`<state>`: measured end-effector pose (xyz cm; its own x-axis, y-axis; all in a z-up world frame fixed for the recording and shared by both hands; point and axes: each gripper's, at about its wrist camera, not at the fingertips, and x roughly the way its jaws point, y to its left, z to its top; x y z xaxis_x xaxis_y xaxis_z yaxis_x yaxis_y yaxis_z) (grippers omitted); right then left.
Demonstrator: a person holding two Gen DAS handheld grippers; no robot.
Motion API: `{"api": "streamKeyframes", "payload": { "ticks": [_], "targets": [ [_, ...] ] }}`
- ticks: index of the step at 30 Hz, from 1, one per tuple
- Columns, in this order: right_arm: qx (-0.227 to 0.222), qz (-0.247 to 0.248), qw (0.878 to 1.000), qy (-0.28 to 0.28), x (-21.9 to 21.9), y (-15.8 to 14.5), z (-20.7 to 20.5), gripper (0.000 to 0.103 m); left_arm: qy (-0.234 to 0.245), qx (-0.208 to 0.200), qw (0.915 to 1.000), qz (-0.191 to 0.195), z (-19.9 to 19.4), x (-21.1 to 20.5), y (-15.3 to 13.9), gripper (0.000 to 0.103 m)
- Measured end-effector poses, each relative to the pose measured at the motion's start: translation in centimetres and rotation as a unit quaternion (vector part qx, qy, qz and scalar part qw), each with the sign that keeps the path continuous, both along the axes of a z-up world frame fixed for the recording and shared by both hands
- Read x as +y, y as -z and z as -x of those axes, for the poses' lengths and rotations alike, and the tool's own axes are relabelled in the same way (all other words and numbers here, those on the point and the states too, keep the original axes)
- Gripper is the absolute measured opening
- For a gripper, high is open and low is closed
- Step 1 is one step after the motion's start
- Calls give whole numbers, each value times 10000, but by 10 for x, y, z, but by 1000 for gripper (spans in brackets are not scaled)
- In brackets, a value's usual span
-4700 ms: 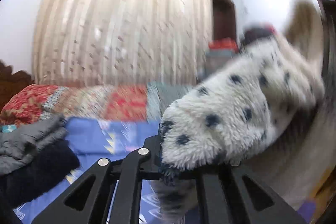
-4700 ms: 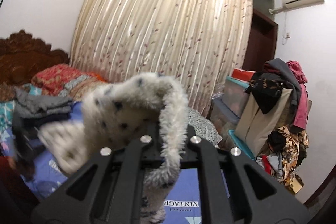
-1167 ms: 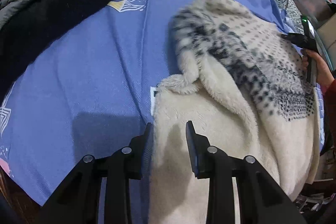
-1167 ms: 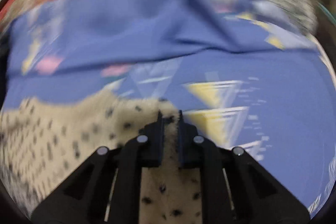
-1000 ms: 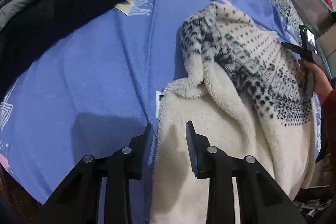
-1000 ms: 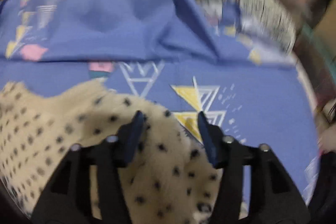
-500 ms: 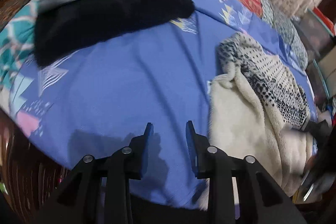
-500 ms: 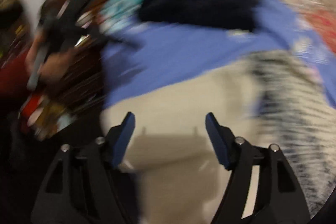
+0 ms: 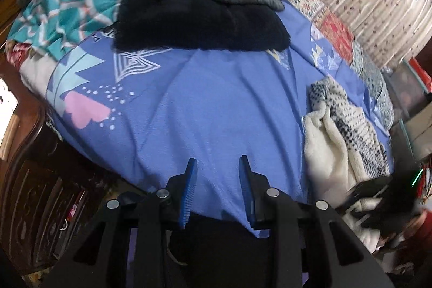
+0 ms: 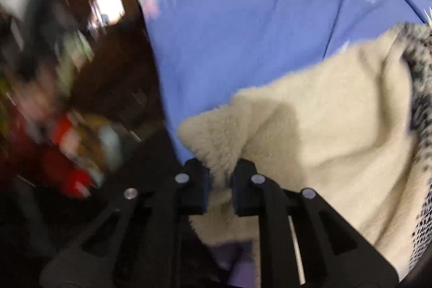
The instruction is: Fold large clothes
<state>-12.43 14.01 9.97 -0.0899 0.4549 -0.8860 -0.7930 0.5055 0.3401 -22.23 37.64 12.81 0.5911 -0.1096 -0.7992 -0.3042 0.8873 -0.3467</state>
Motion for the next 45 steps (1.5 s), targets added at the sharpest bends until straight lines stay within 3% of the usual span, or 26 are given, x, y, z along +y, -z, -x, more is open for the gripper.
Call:
{"api": "streamKeyframes", "payload": {
  "ticks": [4,7,10,13,16,20,22,25,28,31,33,35,38,41,43,45],
  "targets": [
    [110,-978,9940,480,42,-97,-54,11,-137,-108,9998,103,4,13,-1,54],
    [-495,-1632,9841,497,94,-183,-85,11,-208,-192,9995,144,6,16,-6,54],
    [-1015,-2109,9694,740,107,-256,-118,11,-269,-341,9990,74,13,15,-18,54],
    [-1049,-2320,9616,1021,85,-289,-145,11,-288,-411,9987,-56,17,11,-28,54],
    [-1089,-2481,9537,1309,33,-299,-162,11,-205,-374,9990,-120,7,5,-33,54],
    [-1103,-2599,9374,2037,-75,-280,-179,11,207,-305,9991,-225,-33,-20,-39,54],
    [-1002,-2630,9269,2484,-144,-253,-187,11,535,-298,9977,-297,-60,-47,-44,54],
    [-743,-2588,9034,3336,-264,-200,-200,11,1103,-348,9923,-440,-108,-99,-53,54],
    [-353,-2508,8837,3936,-354,-140,-208,11,1532,-356,9860,-550,-158,-146,-59,54],
    [-143,-2353,8645,4439,-415,-94,-222,11,1848,-326,9804,-596,-207,-188,-62,54],
    [58,-2335,8435,4838,-458,-63,-239,11,2031,-292,9764,-671,-240,-216,-60,54],
    [242,-2351,8280,5085,-482,-39,-246,11,2216,-237,9724,-696,-270,-243,-56,54],
    [368,-2431,8159,5234,-506,-16,-250,11,2431,-104,9675,-689,-305,-273,-44,54],
    [397,-2461,8052,5381,-524,-1,-250,11,2632,133,9603,-918,-340,-309,-15,54],
    [308,-2048,8021,5602,-528,7,-250,13,2680,379,9558,-1150,-357,-322,9,54],
    [-158,-1256,7900,5998,-536,10,-245,42,2670,711,9499,-1462,-370,-331,39,54]
  ]
}}
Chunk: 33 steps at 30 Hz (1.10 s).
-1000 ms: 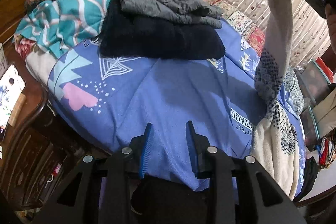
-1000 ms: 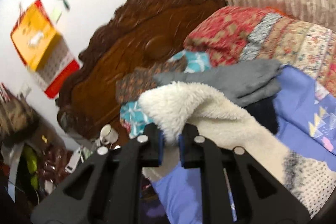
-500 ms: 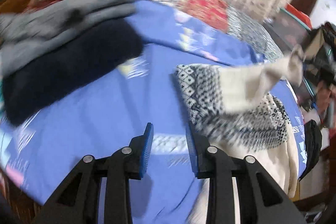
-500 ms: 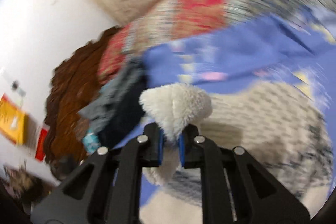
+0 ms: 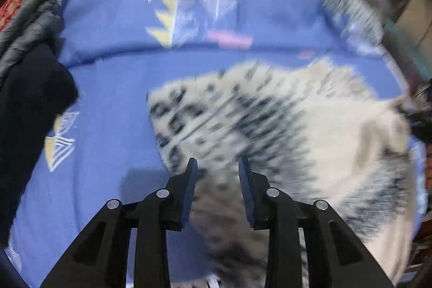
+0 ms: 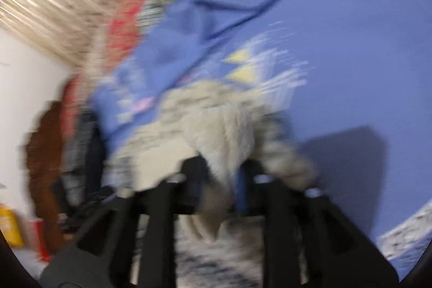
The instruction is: Fold large clothes
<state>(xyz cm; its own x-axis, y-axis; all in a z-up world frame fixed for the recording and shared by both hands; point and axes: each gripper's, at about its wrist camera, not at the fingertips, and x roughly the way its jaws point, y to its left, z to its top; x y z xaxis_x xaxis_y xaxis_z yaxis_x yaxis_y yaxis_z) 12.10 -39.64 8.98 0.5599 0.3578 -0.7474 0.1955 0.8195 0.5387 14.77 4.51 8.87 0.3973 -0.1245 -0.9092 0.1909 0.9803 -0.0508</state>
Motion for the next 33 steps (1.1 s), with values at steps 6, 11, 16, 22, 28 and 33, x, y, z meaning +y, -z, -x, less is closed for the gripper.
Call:
{"api": "streamKeyframes", "payload": {
  "ticks": [6,11,16,22,28,33],
  "targets": [
    [-790,428,9946,523,-13,-37,33,59,110,-105,9976,-669,-3,-21,31,54],
    [-534,523,9896,-1233,73,-30,31,56,144,-149,9984,-530,1,-19,21,54],
    [600,1373,9857,-776,45,8,33,53,-14,-251,9995,-180,22,15,-9,54],
    [-324,1345,9832,-1190,72,-41,106,54,151,-263,9986,441,115,67,-33,57],
    [-761,1070,9541,-2691,195,-42,172,54,205,417,9931,1076,205,95,-6,64],
    [-643,683,9397,-3289,272,-15,223,54,375,857,9852,1436,245,84,20,76]
  ]
}}
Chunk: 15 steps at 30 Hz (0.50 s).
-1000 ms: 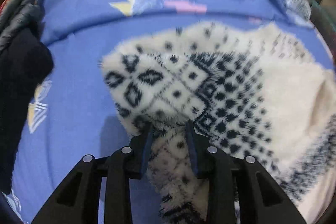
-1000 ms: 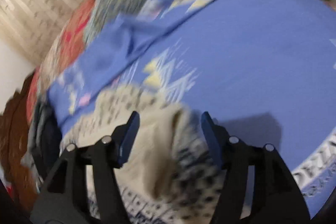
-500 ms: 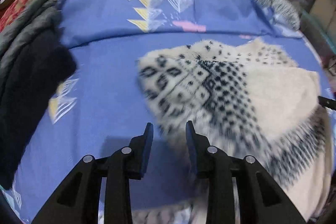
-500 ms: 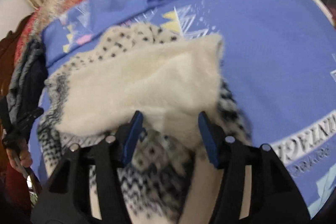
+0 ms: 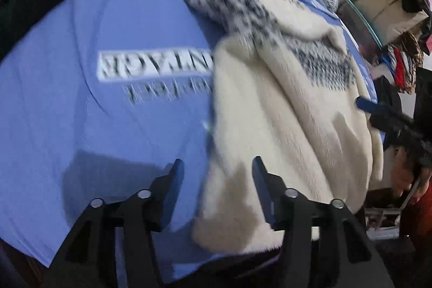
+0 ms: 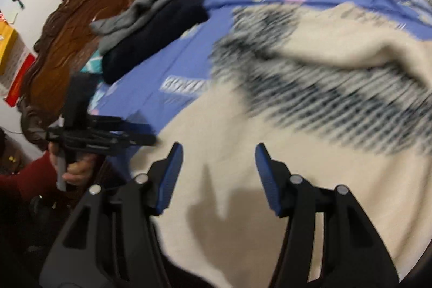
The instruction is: Fold large clothes
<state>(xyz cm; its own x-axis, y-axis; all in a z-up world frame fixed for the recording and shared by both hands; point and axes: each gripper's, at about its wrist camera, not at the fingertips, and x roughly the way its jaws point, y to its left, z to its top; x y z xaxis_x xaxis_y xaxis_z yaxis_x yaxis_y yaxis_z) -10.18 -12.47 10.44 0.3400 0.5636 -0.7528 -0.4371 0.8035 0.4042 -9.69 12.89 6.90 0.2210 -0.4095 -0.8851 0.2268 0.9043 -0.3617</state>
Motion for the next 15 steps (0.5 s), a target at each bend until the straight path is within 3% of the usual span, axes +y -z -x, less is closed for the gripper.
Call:
{"api": "streamKeyframes", "payload": {
  "ticks": [3,6,12,15],
  "targets": [
    [281,-2,9996,101,17,15,13,54,-1,286,9995,129,8,-8,15,79],
    [191,282,9993,121,18,17,31,54,125,190,9997,-46,24,-11,10,30],
    [-8,310,9994,132,14,7,51,54,-49,0,9998,-211,102,36,-26,29],
    [203,377,9991,32,20,23,59,54,-356,142,9993,-54,136,64,-23,29]
  ]
}}
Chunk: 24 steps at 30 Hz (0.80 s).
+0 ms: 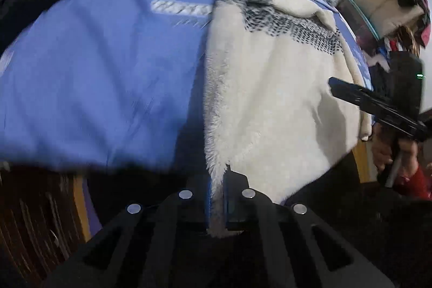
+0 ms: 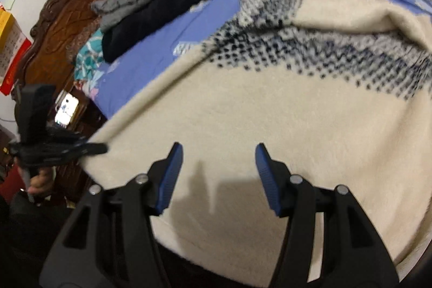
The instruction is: Fold large clothes
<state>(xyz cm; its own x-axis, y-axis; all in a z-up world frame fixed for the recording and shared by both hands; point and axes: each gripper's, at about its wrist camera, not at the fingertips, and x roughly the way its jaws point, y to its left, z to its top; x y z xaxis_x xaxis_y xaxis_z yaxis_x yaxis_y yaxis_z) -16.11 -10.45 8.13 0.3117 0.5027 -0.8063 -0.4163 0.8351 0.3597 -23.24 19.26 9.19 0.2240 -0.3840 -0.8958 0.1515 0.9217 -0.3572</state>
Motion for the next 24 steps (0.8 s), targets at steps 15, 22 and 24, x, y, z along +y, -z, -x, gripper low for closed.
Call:
{"api": "streamKeyframes", "payload": {
  "ticks": [15,22,24],
  "targets": [
    [-579,409,9594,2731,-199,-28,47,65,-727,-589,9949,-374,-34,46,-60,35],
    [-291,499,9475,3146,-249,-14,45,66,-447,-758,9958,-256,-100,-3,-83,35],
    [99,269,9545,2969,-248,4,34,66,-142,-833,9961,-246,-120,-34,-86,35]
  ]
}}
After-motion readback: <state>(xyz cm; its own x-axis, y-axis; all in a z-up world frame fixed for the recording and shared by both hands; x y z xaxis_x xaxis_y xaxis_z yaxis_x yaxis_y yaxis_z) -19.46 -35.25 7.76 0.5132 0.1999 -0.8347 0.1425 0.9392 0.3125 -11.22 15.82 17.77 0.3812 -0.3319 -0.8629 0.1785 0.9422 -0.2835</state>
